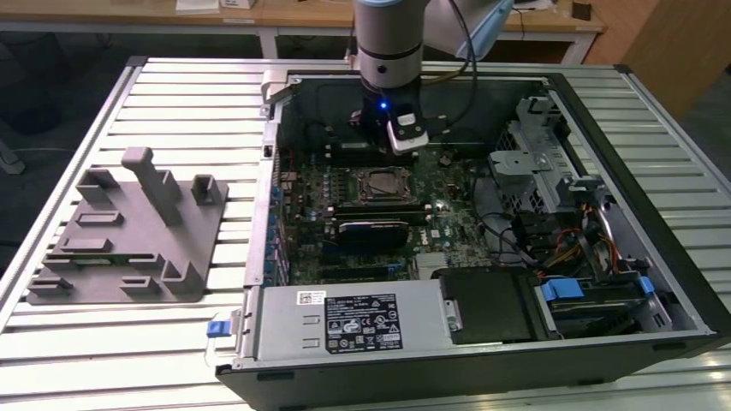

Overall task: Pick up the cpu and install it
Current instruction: 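Install the first cpu locking lever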

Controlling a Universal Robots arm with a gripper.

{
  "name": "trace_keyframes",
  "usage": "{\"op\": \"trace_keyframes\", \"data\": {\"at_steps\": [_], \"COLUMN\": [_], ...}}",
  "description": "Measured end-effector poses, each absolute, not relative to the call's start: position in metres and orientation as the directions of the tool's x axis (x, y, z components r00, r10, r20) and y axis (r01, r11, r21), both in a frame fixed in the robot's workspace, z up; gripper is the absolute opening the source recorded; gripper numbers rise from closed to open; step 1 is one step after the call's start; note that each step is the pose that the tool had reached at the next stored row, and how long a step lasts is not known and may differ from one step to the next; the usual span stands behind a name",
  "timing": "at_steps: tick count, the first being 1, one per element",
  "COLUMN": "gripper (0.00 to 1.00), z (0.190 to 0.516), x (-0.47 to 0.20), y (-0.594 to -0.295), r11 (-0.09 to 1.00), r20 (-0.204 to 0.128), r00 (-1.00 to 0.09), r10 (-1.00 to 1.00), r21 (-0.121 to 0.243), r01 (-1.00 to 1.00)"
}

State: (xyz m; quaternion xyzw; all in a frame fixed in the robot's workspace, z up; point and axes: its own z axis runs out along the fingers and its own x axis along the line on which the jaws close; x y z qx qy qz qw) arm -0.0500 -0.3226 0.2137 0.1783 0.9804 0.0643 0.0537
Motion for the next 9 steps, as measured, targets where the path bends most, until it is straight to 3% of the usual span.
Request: {"op": "trace_keyframes", "data": {"at_steps": [9], "gripper": [0.11], "z": [0.2131], "x": [-0.0494], "y": [-0.3269], "r11": [0.933], "r20": [-0.076], "r00": [-0.932], "r10": [0.353], "r21": [0.103], "r01": [0.345]}}
